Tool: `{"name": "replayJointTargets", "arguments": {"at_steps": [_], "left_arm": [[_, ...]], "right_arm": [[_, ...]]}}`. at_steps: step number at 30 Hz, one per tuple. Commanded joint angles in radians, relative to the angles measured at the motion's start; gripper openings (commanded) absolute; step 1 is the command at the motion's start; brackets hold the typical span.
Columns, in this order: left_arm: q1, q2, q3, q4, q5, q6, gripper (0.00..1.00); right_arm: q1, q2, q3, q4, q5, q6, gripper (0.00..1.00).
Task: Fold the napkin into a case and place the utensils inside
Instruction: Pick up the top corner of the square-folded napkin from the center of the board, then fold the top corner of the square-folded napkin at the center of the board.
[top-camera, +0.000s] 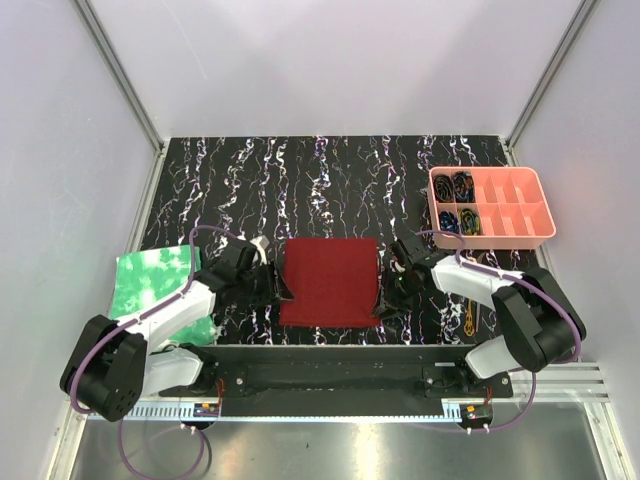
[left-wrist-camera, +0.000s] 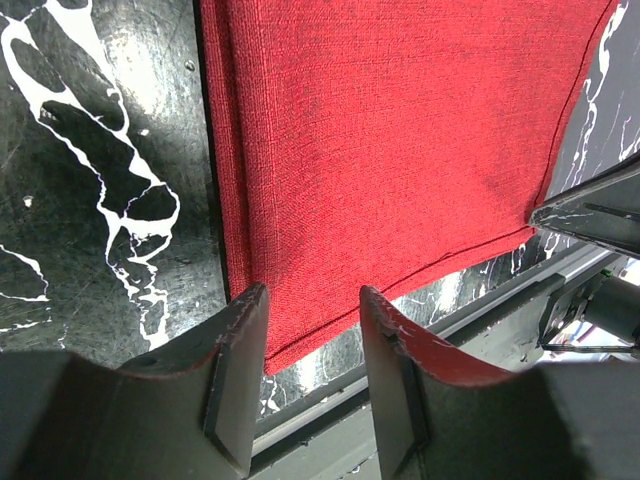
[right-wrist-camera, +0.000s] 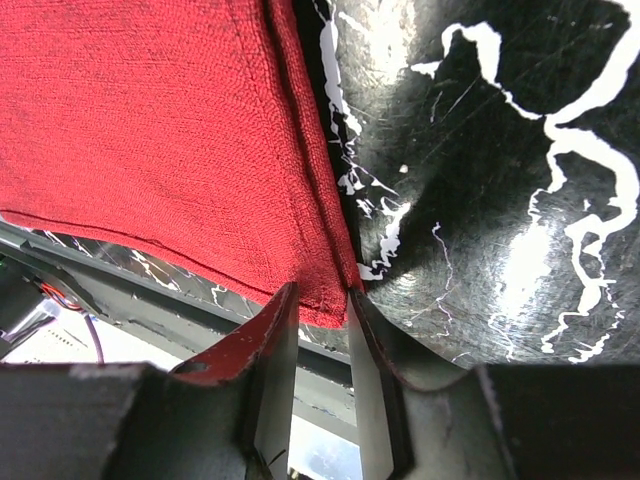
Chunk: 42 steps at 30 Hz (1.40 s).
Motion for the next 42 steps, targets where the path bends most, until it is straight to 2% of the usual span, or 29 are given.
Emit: {"name": "replayJointTargets", "arguments": {"at_steps": [1, 9, 11, 17, 20, 24, 25, 28, 31, 34, 38, 42], "left_arm": [[-0.002, -0.021, -0.020, -0.002, -0.018, -0.007, 0.48], [-0.001, -0.017, -0.043, -0.062, -0.083, -0.027, 0.52], [-0.001, -0.024, -0.051, -0.059, -0.083, -0.030, 0.53], [-0.001, -0.014, -0.069, -0.042, -0.080, -0.032, 0.55], [-0.001, 0.003, -0.098, -0.002, -0.046, -0.044, 0.51], [-0.001, 0.012, -0.147, 0.074, 0.012, -0.073, 0.38], [-0.001, 0.022, -0.160, 0.097, 0.020, -0.076, 0.31], [-0.004, 0.037, -0.178, 0.142, 0.048, -0.090, 0.23], [-0.010, 0.054, -0.187, 0.172, 0.066, -0.105, 0.19], [-0.018, 0.057, -0.198, 0.189, 0.065, -0.113, 0.17], [-0.021, 0.055, -0.203, 0.192, 0.068, -0.116, 0.17], [-0.021, 0.054, -0.209, 0.188, 0.072, -0.118, 0.23]], "right_arm": [[0.005, -0.017, -0.020, 0.015, -0.010, 0.010, 0.32], [0.005, -0.047, -0.009, 0.018, -0.015, 0.022, 0.17], [0.005, -0.049, -0.004, 0.018, -0.018, 0.025, 0.10], [0.004, -0.060, -0.001, 0.017, -0.019, 0.031, 0.01], [0.005, -0.066, 0.000, 0.018, -0.024, 0.036, 0.00], [0.005, -0.096, 0.002, 0.017, -0.030, 0.049, 0.00], [0.005, -0.102, 0.003, 0.017, -0.032, 0.054, 0.00], [0.005, -0.124, 0.017, 0.018, -0.029, 0.060, 0.00], [0.005, -0.104, 0.061, 0.029, -0.018, 0.042, 0.00], [0.005, -0.017, 0.158, 0.035, -0.009, 0.007, 0.00], [0.005, 0.187, 0.327, 0.064, -0.061, -0.029, 0.00], [0.010, 0.360, 0.546, 0.073, -0.153, -0.053, 0.00]]}}
